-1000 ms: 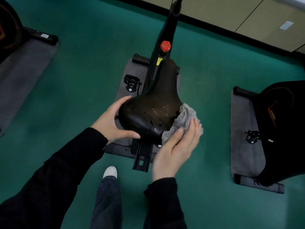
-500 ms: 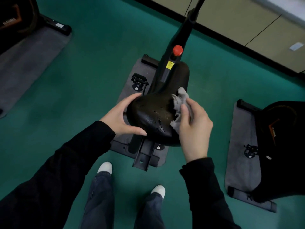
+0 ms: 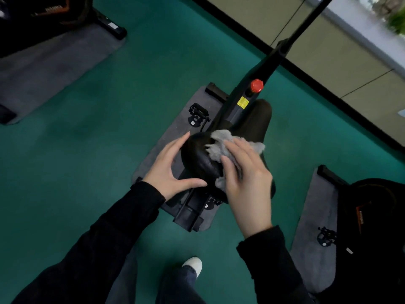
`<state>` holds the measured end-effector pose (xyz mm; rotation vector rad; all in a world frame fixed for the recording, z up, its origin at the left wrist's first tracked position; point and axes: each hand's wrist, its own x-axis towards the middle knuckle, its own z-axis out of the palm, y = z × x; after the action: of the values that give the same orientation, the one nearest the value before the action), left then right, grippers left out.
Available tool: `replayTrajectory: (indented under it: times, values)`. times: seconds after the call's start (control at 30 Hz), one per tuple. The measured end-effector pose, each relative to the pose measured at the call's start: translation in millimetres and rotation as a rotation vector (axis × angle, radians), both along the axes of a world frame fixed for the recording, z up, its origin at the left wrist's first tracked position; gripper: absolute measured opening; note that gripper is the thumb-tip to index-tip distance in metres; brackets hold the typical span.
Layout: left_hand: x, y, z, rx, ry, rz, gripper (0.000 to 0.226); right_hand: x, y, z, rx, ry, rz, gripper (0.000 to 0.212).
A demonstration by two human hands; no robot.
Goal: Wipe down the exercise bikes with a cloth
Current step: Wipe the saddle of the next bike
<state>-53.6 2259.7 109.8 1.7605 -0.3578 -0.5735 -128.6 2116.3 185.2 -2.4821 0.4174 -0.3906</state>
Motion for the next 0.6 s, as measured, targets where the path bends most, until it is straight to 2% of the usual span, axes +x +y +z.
replayTrajectory:
  times: [0.17,0.23,0.33,0.4,0.5,0.6]
  values:
    - [-23,-2,-6,-0.040,0.073,0.137,0.096,-14,-12,1,-0.108,0.008,0.385,0.032]
    - [-35,-4,-8,-0.069,0.117,0.181,0.099,-24,-30,1,-0.103,-0.015,0.405,0.031]
    - [-52,-12,-9,-0.129,0.177,0.228,0.108,-12,-42,2,-0.063,-0.009,0.289,0.028]
    - [-64,-20,-11,-0.174,0.203,0.280,0.104,11,-35,2,-0.051,0.016,0.270,0.027]
    - [-83,-36,-12,-0.251,0.270,0.359,0.086,37,-27,4,-0.027,0.053,0.425,0.025]
    - [-102,-55,-13,-0.272,0.278,0.379,0.093,36,-41,10,-0.001,0.105,0.684,0.025]
